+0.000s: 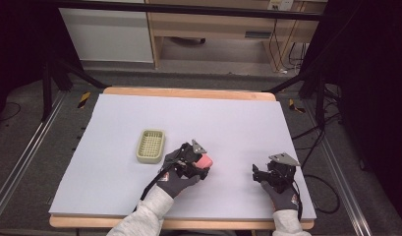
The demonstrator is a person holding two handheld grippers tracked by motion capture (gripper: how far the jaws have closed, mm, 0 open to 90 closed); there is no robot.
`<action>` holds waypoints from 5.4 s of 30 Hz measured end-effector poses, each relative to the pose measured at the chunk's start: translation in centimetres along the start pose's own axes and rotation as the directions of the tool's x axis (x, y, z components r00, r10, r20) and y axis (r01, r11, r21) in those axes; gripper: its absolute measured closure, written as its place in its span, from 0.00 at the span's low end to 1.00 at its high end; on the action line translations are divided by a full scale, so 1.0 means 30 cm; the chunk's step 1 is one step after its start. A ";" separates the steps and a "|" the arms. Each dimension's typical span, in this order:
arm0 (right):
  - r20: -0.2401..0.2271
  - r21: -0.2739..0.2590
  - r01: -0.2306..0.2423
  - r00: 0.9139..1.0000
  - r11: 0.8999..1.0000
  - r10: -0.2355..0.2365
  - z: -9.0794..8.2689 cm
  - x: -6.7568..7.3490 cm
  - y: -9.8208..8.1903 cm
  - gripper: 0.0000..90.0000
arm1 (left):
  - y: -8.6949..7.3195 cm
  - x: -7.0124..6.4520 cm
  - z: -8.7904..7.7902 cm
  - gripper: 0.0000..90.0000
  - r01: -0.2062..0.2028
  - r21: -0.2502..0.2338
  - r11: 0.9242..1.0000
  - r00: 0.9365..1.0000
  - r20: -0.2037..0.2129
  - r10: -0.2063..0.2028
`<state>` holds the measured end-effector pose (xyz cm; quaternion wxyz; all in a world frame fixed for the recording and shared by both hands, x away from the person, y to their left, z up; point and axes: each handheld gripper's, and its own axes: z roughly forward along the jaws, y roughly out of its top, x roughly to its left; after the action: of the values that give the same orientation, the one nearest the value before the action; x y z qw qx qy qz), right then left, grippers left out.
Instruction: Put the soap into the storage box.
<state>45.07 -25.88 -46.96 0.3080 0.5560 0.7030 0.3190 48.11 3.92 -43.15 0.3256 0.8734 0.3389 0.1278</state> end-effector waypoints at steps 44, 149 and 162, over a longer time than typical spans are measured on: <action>0.011 -0.005 0.013 1.000 1.000 -0.013 0.000 0.005 -0.001 0.09 | -0.091 0.294 -0.268 0.41 0.182 -0.150 0.972 0.966 -0.157 -0.205; 0.014 -0.010 0.013 1.000 1.000 -0.013 0.000 0.009 0.001 0.09 | -0.173 0.465 -0.134 0.33 0.299 -0.124 0.946 0.911 -0.257 -0.322; 0.027 -0.017 -0.008 1.000 1.000 0.009 -0.002 -0.003 0.001 0.08 | -0.240 0.420 -0.250 0.26 0.216 -0.185 0.959 0.951 -0.184 -0.249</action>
<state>45.04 -25.98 -46.89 0.3205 0.5606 0.6939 0.3186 50.41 20.06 -42.16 0.3719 0.7799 0.4598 0.2050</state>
